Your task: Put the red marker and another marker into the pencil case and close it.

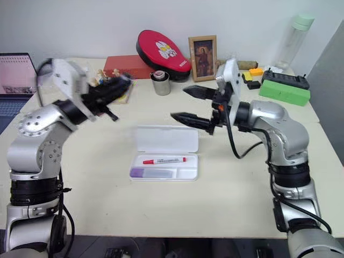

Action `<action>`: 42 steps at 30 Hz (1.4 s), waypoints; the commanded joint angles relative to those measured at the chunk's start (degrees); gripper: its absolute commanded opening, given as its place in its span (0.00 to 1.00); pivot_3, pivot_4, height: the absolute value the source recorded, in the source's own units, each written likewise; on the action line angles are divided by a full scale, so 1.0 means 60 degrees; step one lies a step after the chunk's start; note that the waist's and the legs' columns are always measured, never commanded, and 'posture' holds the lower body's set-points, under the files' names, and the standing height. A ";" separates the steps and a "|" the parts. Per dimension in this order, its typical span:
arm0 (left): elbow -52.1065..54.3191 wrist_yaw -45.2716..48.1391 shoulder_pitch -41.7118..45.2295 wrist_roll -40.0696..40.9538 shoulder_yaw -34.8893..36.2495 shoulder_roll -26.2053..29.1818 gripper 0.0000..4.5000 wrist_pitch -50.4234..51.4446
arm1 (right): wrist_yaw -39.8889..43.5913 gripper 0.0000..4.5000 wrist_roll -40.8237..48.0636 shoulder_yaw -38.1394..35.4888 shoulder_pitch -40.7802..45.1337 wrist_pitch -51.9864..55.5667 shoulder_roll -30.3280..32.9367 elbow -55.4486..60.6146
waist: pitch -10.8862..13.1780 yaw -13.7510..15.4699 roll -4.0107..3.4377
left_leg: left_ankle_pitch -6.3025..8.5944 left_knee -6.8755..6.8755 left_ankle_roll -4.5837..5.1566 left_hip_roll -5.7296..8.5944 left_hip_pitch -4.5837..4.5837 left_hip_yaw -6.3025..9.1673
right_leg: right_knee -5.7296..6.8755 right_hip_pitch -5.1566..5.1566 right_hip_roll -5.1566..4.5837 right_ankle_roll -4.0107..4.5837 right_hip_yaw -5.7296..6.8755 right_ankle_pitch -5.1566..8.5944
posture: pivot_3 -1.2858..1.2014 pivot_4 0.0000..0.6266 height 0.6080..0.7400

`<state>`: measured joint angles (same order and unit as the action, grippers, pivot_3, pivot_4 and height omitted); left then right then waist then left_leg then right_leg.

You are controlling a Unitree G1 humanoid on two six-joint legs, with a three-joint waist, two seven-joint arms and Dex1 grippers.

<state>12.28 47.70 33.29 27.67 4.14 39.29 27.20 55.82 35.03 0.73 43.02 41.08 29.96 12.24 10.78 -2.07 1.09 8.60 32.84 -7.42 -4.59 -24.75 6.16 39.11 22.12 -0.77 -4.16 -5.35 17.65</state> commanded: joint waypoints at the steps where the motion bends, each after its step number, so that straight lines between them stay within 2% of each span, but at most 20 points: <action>1: 0.0979 0.1251 -0.0197 0.0221 -0.1169 0.0501 0.09 0.0701 | -0.0021 1.00 0.0537 -0.0596 -0.0214 0.0289 0.0451 0.0725 | 0.0002 -0.0128 -0.0003 | 0.0000 0.0000 0.0001 -0.0002 0.0000 0.0000 | 0.0002 0.0005 0.0004 0.0000 -0.0005 0.0000 | 0.52 0.24 1.00; 4: 0.0679 0.1893 -0.0462 -0.0341 -0.2132 0.0618 0.09 0.0474 | -0.0160 1.00 0.0522 -0.0697 -0.0649 0.0424 0.0878 0.1136 | 0.0002 -0.0228 -0.0005 | 0.0000 0.0001 0.0002 -0.0007 0.0002 -0.0001 | 0.0008 0.0010 0.0013 0.0000 -0.0015 0.0001 | 0.52 0.24 1.00; 10: -0.0225 0.2252 -0.0697 -0.1282 -0.3498 0.0120 0.09 0.0126 | -0.0605 1.00 0.0034 -0.0206 -0.1547 0.0477 0.1462 0.2018 | 0.0003 -0.0186 -0.0004 | 0.0001 0.0007 0.0004 -0.0005 -0.0005 -0.0007 | -0.0005 0.0014 0.0014 -0.0002 -0.0023 0.0003 | 0.52 0.24 1.00; 23: -0.0505 0.2540 -0.1087 -0.1814 -0.4021 -0.0422 0.09 0.0134 | -0.1183 1.00 0.0059 -0.0172 -0.1928 0.0635 0.1492 0.2325 | 0.0003 -0.0170 -0.0004 | 0.0001 0.0010 0.0003 -0.0005 -0.0004 -0.0007 | -0.0006 0.0012 0.0013 -0.0002 -0.0023 0.0003 | 0.52 0.24 1.00; 25: -0.0511 0.2561 -0.1109 -0.1909 -0.4025 -0.0399 0.25 0.0135 | -0.1210 1.00 0.0043 -0.0135 -0.1911 0.0625 0.1468 0.2289 | 0.0003 -0.0171 -0.0004 | 0.0001 0.0010 0.0003 -0.0005 -0.0004 -0.0007 | -0.0006 0.0011 0.0013 -0.0003 -0.0024 0.0003 | 0.52 0.24 1.00; 30: -0.0629 0.2401 -0.1040 -0.2046 -0.3884 -0.0563 0.44 0.0120 | -0.1250 1.00 0.0039 -0.0075 -0.1862 0.0586 0.1410 0.2202 | 0.0003 -0.0171 -0.0004 | 0.0001 0.0010 0.0003 -0.0005 -0.0004 -0.0007 | -0.0006 0.0011 0.0013 -0.0003 -0.0024 0.0003 | 0.52 0.24 1.00; 38: -0.0383 0.2292 -0.0961 -0.1866 -0.3688 -0.0773 0.80 0.0356 | -0.1236 1.00 0.0068 -0.0056 -0.1816 0.0563 0.1380 0.2134 | 0.0002 -0.0169 -0.0004 | 0.0001 0.0011 0.0003 -0.0005 -0.0004 -0.0007 | -0.0005 0.0010 0.0013 -0.0002 -0.0024 0.0002 | 0.52 0.24 1.00; 42: 0.0100 0.2022 -0.0989 -0.1304 -0.3017 -0.0876 0.97 0.0858 | -0.1354 1.00 0.0046 -0.0177 -0.1695 0.0439 0.1244 0.1976 | 0.0002 -0.0173 -0.0004 | 0.0000 0.0011 0.0003 -0.0005 -0.0004 -0.0007 | -0.0004 0.0010 0.0013 -0.0002 -0.0023 0.0002 | 0.52 0.24 1.00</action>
<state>8.96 61.22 26.82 16.69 -18.35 34.43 30.71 48.36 35.00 1.21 31.22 45.18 37.84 24.19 10.79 -3.11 1.06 8.61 32.91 -7.40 -4.62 -24.78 6.12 39.08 22.18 -0.69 -4.18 -5.49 17.66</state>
